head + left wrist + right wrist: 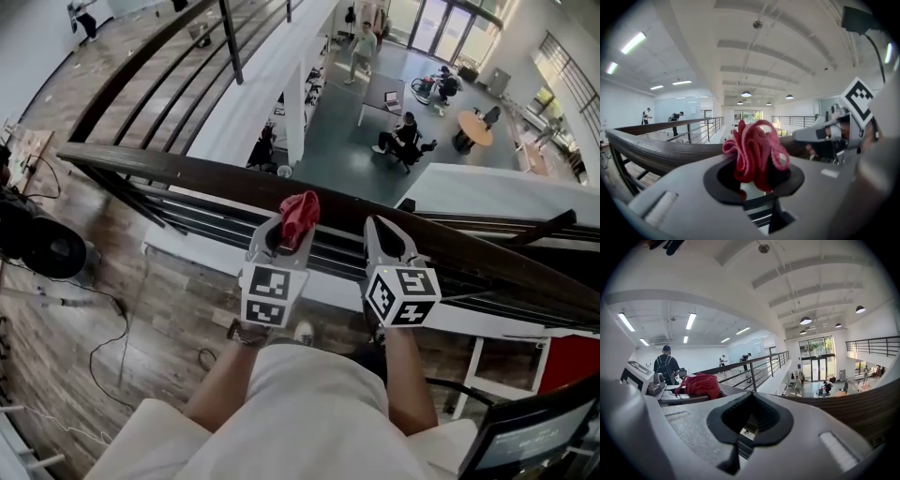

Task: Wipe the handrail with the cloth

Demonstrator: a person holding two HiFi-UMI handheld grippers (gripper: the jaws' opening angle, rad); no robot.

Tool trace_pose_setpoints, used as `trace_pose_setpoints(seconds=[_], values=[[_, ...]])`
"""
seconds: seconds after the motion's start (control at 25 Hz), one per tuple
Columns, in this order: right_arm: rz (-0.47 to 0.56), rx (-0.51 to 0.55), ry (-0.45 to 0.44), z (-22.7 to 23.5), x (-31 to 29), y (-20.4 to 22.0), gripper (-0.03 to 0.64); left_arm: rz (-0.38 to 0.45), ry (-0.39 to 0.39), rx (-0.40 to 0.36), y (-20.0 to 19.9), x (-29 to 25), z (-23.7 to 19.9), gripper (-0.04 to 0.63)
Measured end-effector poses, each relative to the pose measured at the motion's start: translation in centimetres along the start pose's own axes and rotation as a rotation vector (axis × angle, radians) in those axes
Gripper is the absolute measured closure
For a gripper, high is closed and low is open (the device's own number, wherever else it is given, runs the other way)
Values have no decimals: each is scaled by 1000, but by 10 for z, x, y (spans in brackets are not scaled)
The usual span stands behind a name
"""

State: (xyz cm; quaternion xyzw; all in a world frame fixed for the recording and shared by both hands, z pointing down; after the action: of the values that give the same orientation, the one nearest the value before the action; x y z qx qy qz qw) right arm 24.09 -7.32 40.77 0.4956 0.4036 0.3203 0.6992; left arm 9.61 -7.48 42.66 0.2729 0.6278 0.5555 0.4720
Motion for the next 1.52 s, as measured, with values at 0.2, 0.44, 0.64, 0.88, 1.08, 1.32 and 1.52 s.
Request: trace_pose_setpoints(seconds=[0.2,0.44,0.64,0.88,1.08,1.32,1.52], values=[[15,11,-15,-2,-7,2,614,23,-27,-11,5,-2,-5,466],[20,-1,-31,-3,-6,3,614,51,-48,-17,9,-1,-5,466],[16,2,-11,-4,1,2,614,57,-45,-8,9,4,-2,466],[-11,9,-4,-5,8,4,614,49,-35,7,14,7,3,466],[-23,9,2,0,14,7,614,43,-27,20,20,5,9,467],[-30,0,13,5,17,12,614,31,-21,23,25,2,10,466],[-23,-7,21,9,22,13,614,22,-3,19,25,-1,18,468]])
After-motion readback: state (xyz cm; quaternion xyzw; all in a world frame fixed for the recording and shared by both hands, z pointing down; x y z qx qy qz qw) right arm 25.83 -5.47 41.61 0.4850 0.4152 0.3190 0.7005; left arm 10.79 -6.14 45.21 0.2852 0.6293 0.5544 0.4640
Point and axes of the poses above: the fingertips, and each gripper's own axes: x backward along the fingers, z to its right, y out of its underside, the point moved 3 cm from there along x, backward along the fingers, and after that the axes turned 7 degrees about -y, right-handed, at the moved point
